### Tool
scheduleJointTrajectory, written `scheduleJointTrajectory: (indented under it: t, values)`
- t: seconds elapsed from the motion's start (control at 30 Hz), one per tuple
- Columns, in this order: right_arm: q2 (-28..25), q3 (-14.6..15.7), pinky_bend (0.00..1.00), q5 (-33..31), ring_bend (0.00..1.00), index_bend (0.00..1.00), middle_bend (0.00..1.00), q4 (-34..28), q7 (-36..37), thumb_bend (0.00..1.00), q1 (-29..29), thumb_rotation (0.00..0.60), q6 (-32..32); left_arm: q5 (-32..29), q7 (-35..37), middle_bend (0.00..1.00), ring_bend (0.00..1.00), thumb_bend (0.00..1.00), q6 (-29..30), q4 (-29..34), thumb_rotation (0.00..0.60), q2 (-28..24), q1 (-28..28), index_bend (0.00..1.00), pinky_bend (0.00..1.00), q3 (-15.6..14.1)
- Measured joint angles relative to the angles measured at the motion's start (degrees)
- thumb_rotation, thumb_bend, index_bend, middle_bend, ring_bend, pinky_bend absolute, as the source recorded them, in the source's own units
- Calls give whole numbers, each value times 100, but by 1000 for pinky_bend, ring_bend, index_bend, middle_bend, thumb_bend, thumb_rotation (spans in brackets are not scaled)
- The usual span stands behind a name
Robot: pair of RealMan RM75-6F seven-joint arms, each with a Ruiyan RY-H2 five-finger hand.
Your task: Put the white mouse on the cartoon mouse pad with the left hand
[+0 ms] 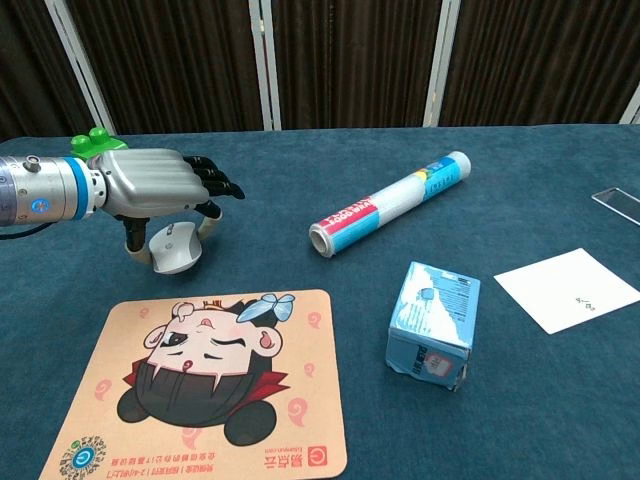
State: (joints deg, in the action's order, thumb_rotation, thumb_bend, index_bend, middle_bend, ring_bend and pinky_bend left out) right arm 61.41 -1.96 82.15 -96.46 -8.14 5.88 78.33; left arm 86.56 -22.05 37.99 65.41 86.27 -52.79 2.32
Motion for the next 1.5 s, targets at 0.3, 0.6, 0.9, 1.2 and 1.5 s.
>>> scheduleJointTrajectory:
  t: [0.3,0.6,0.9,1.2,1.5]
  values:
    - [2,4,0,11,0,0,0,11,6,137,-8,600,19,330,-182,0,0,136,154,1117,600,-159,-52,483,0,-223]
    - [5,1,0,5,0,0,0,12,7,136,-11,600,27,790,-264,0,0,136,285,1641,600,-136,-89,483,0,-524]
    - [10,4,0,13,0,0,0,14,-6,138,-16,600,40,1209,-244,0,0,135,406,1899,600,-292,-138,324,0,-823]
    - [13,3,0,19,0,0,0,16,-6,136,-19,600,52,1089,-303,0,0,135,479,1888,600,-269,-72,0,0,-765]
    - [8,7,0,34,0,0,0,26,20,136,-23,600,59,1029,-162,0,0,134,626,2000,600,-315,-18,0,0,-708]
